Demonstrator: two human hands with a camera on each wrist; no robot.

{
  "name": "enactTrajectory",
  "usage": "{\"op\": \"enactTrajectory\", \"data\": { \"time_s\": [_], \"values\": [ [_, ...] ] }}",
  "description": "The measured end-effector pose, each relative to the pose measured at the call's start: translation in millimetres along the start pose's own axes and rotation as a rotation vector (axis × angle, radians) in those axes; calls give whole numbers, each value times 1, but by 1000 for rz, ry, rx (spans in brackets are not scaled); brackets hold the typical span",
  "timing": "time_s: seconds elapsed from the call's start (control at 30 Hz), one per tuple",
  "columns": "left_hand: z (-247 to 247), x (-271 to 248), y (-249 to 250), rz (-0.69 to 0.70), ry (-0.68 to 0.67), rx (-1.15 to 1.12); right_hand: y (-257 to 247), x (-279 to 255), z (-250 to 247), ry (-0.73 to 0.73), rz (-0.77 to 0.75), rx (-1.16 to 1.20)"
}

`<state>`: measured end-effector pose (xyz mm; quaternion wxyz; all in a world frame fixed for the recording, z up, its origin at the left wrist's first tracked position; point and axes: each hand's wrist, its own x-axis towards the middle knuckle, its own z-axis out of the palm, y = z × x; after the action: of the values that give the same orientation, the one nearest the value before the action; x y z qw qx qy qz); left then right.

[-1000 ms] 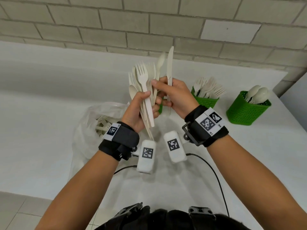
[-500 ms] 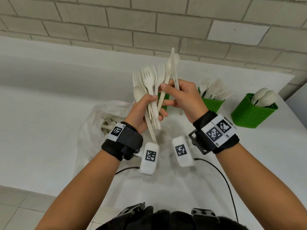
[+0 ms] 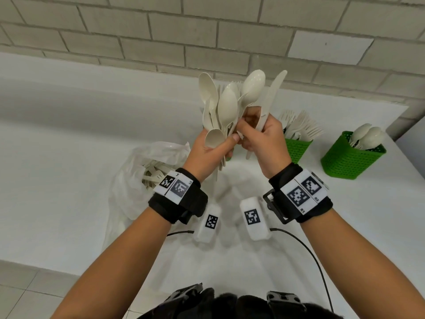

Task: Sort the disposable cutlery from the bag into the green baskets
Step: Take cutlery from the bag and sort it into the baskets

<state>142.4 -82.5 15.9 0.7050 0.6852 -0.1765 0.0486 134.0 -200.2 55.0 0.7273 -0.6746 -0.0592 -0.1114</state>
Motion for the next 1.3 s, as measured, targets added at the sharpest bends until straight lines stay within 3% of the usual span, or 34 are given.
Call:
{"op": "enactTrajectory", "data": {
  "time_s": [0.13,0.3,0.37,0.5,0.57,0.7,0.83,0.9,1.0,1.07,1.13,1.2,1.3],
  "values": [
    [-1,-2,-3,-17,8,4,-3,0,1,113,-67,98],
    [-3,-6,-9,-48,43,91,-14,11,1,282,-413,-264],
    [-3,-7,-9,-61,53,138,-24,18,-2,263,-508,-374],
    [3,-7,-9,-22,56,235,-38,34,5,-150,-390,-717],
    [5,-8,-11,-5,75,259,-37,37,7,-268,-419,-756],
    [0,-7,-13,-21,207,216,-35,43,-9,-199,-455,-684],
    [4,-10,-14,-46,212,233,-29,51,-16,-371,-371,-809],
    [6,-10,-15,-76,254,204,-30,56,-11,-412,-311,-694],
    [-3,-9,-12,-179,368,29,-28,73,0,-175,-108,-199],
    [-14,-10,-7,-246,428,-141,-17,90,9,-39,-11,-88],
    [-24,-13,-2,-272,387,-316,-1,104,21,-51,31,-318],
    [-30,-15,2,-292,328,-435,15,111,28,-170,37,-605],
    [-36,-16,4,-317,272,-503,32,112,30,-330,73,-764]
  ]
}}
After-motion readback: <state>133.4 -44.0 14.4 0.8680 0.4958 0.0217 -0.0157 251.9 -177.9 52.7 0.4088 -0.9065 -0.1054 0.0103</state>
